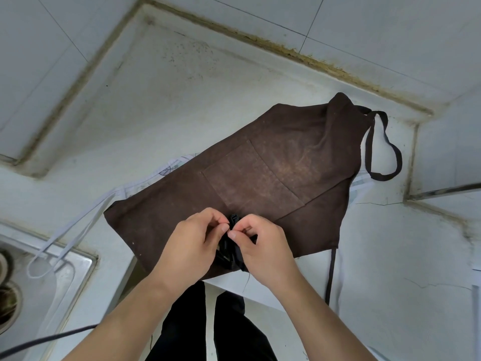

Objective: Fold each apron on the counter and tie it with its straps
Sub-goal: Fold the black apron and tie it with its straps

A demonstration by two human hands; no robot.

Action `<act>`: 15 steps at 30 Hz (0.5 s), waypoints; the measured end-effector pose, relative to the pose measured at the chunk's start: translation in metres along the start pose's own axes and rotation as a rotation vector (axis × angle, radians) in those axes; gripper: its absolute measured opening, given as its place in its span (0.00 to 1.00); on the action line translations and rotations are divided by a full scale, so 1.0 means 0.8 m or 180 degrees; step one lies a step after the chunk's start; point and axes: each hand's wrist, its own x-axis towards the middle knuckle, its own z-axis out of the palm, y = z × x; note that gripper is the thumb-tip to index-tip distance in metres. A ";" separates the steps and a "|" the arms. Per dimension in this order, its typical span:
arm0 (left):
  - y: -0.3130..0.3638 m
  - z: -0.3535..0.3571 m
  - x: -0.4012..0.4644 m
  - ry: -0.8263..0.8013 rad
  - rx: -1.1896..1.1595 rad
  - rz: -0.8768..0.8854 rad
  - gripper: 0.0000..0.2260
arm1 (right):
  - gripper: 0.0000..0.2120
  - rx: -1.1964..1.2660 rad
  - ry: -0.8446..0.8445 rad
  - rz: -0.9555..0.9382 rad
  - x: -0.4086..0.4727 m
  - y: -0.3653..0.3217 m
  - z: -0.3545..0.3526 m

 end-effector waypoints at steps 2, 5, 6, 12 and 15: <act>0.002 0.002 0.002 0.0083 0.0198 0.0042 0.06 | 0.04 0.0060 -0.0118 0.0017 -0.001 -0.002 -0.002; 0.005 0.000 0.005 0.0102 0.0157 -0.0037 0.07 | 0.11 0.0229 -0.0211 0.0009 -0.003 0.001 -0.003; 0.007 -0.001 0.006 0.0076 0.0066 -0.0084 0.08 | 0.13 0.0246 -0.0176 -0.0025 -0.004 0.002 -0.004; 0.010 -0.009 0.009 -0.0099 -0.0419 -0.0432 0.09 | 0.10 0.0122 0.0246 -0.0487 -0.009 0.004 -0.001; 0.010 -0.010 0.009 -0.0173 -0.0556 -0.0519 0.09 | 0.09 0.0203 0.0373 -0.0689 -0.009 0.002 -0.004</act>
